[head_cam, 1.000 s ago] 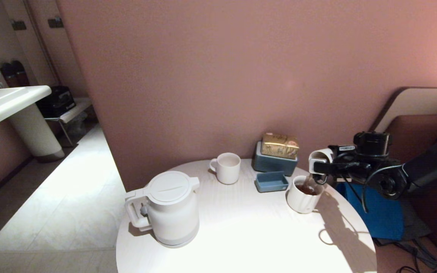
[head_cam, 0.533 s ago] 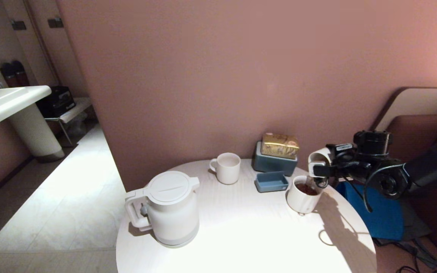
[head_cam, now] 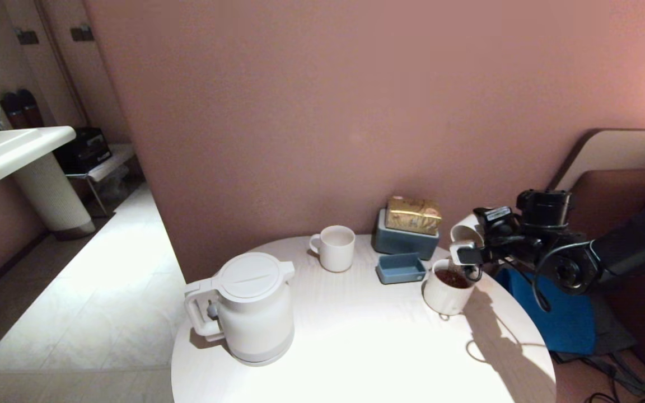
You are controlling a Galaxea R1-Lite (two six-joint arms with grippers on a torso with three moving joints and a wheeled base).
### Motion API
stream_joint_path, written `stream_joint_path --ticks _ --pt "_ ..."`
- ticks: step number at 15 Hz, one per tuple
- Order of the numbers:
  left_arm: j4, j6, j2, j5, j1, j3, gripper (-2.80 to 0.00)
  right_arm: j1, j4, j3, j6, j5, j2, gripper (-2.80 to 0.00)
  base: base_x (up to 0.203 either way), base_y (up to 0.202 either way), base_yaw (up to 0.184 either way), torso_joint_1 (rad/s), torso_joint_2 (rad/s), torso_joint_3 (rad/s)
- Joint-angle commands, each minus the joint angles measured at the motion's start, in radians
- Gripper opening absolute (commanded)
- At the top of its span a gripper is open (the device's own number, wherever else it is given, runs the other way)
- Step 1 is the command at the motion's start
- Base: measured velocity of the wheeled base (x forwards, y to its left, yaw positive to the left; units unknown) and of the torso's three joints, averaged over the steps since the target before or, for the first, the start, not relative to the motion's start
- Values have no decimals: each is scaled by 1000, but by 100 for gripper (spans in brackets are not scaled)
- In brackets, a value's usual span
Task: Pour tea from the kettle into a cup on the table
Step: Pour water into another cup
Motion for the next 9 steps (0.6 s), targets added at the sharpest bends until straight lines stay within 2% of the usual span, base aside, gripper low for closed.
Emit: stream_joint_path --ticks 1,6,9 --pt "0 0 1 0 0 0 -280 2 -6 2 -20 -1 -1 -280 0 0 0 0 0 0" --pt "0 0 0 0 0 0 -280 7 -43 3 -107 -2 -4 -280 0 0 0 0 0 0" --pt "0 0 2 0 0 0 -280 8 -66 26 -121 -2 -3 -280 0 0 0 0 0 0"
